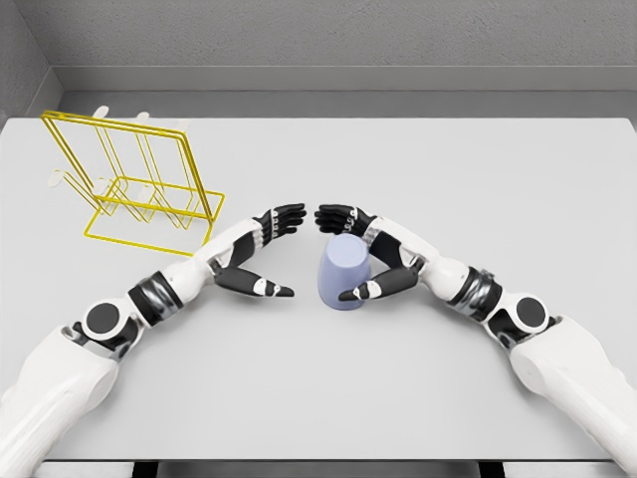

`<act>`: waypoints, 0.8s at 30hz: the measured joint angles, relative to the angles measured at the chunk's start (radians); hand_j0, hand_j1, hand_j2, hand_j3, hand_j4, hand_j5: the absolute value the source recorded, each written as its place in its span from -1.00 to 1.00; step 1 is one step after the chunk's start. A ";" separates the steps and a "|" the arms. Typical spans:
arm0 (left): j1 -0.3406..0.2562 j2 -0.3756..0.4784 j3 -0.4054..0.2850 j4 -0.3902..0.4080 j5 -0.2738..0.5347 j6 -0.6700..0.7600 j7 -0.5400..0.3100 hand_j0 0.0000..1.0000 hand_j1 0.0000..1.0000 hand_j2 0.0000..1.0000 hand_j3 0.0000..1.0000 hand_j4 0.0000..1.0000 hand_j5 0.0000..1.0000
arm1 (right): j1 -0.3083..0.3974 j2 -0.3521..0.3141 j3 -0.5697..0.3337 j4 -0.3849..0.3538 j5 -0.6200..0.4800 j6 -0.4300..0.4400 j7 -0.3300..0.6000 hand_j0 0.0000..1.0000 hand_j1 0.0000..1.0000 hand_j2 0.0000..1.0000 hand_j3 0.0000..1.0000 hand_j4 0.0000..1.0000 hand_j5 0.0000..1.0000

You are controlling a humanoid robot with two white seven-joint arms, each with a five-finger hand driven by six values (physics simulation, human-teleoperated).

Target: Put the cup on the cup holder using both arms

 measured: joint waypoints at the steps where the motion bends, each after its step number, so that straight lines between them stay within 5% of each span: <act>1: 0.000 0.000 -0.001 -0.001 0.000 -0.001 0.000 1.00 1.00 1.00 1.00 1.00 1.00 | 0.000 -0.002 -0.001 0.000 0.000 0.000 0.000 1.00 1.00 1.00 1.00 1.00 1.00; 10: 0.002 -0.001 -0.005 -0.012 0.006 -0.006 -0.004 1.00 1.00 1.00 1.00 1.00 1.00 | -0.005 -0.048 -0.032 0.025 0.001 0.000 0.000 1.00 1.00 1.00 1.00 1.00 1.00; 15: 0.003 -0.014 -0.033 -0.031 0.005 -0.018 -0.007 1.00 1.00 1.00 1.00 1.00 1.00 | -0.021 -0.132 -0.136 0.065 0.000 0.000 0.000 1.00 1.00 1.00 1.00 1.00 1.00; 24: 0.002 -0.046 -0.057 -0.034 0.000 -0.034 -0.005 1.00 1.00 1.00 1.00 1.00 1.00 | -0.156 -0.275 -0.176 0.059 0.013 0.000 0.000 1.00 1.00 1.00 1.00 1.00 1.00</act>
